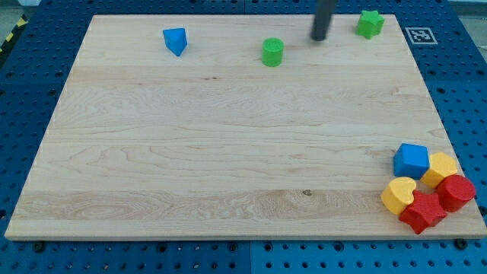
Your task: Place the arm to the top left of the board
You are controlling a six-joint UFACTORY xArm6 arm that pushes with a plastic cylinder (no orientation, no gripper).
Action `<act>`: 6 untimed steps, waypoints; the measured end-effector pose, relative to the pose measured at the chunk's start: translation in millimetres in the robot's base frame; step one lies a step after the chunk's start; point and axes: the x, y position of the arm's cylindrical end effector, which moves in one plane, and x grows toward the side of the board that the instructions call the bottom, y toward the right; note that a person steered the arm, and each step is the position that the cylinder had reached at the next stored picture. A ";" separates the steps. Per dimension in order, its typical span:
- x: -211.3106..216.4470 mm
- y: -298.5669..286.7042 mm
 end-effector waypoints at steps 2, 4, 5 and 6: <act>-34.0 -219.9; -21.5 -327.8; -6.3 -317.5; 0.0 -279.3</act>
